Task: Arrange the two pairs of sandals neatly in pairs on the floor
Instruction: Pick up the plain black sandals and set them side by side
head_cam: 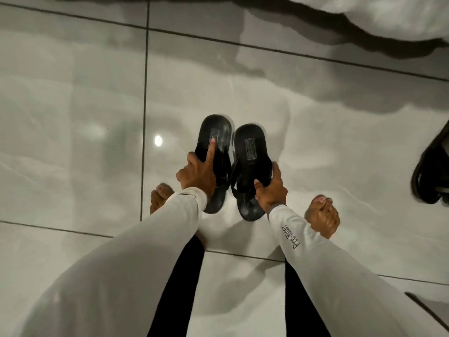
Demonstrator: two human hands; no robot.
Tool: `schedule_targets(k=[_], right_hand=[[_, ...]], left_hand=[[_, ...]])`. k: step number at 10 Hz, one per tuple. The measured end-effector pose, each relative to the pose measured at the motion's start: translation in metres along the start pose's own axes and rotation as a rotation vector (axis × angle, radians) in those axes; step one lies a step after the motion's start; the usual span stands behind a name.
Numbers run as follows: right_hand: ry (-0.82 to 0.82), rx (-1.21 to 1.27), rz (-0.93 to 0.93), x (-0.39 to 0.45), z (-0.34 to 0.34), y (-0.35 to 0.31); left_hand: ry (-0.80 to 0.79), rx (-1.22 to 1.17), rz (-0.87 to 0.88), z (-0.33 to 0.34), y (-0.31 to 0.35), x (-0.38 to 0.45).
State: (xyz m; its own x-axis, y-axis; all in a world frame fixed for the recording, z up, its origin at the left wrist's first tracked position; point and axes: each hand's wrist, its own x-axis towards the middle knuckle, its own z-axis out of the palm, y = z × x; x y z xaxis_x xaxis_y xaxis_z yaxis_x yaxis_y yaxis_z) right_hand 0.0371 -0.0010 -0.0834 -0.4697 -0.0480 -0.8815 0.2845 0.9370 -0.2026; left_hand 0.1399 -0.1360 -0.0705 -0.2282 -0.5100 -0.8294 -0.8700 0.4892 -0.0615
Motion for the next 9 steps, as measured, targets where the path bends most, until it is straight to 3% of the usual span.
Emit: schedule_targets(k=[5, 7, 9], right_hand=[[0.003, 0.113, -0.099, 0.011, 0.056, -0.146], [0.005, 0.108, -0.106, 0.010, 0.059, -0.178], [-0.024, -0.074, -0.128, -0.014, 0.044, -0.171]], left_hand=[[0.027, -0.129, 0.068, -0.108, -0.094, 0.084], [0.004, -0.100, 0.040, -0.141, -0.101, 0.099], [0.004, -0.196, 0.029, -0.138, -0.106, 0.075]])
